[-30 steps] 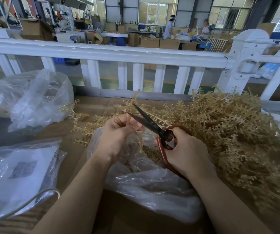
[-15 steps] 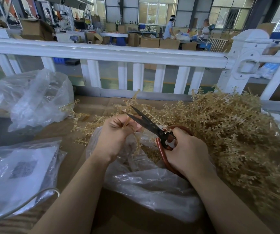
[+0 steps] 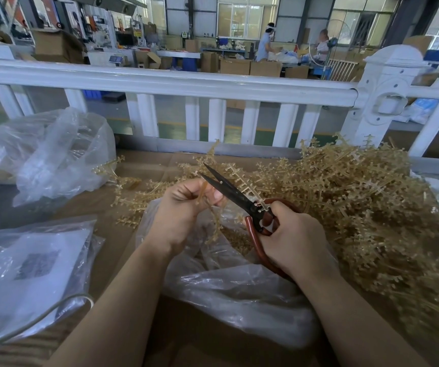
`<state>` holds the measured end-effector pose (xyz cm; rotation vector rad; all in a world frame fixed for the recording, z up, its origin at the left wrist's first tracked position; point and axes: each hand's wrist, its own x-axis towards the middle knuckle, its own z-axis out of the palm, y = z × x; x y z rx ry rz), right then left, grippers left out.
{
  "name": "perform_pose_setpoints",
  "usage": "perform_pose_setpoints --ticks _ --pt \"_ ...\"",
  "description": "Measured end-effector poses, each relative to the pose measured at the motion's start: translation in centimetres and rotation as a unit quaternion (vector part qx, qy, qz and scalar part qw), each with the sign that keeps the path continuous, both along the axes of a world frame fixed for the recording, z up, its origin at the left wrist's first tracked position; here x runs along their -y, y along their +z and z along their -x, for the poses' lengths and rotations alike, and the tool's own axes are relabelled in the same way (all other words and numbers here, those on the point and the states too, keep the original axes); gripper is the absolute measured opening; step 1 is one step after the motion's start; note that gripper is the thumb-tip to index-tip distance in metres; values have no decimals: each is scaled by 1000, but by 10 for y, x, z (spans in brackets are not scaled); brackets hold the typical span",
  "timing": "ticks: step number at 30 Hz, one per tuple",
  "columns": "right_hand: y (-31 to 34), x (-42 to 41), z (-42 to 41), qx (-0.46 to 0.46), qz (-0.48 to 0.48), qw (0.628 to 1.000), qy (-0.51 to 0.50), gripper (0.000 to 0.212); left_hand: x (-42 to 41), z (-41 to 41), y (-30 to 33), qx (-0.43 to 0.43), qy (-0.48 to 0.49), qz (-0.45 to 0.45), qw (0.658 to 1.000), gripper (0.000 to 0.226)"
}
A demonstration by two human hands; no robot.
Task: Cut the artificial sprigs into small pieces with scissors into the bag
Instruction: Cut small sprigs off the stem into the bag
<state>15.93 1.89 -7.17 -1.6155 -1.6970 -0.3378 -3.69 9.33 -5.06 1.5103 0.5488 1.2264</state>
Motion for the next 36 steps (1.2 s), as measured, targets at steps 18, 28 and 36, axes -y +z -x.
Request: perform_pose_setpoints --ticks 18,28,36 --pt "0 -2 0 6 2 1000 -11 49 0 1 -2 0 14 32 999 8" --pt "-1 0 0 -30 35 999 -14 51 4 -2 4 -16 24 41 999 10" --pt "0 -2 -1 -148 34 988 25 41 1 -5 5 38 84 172 981 16"
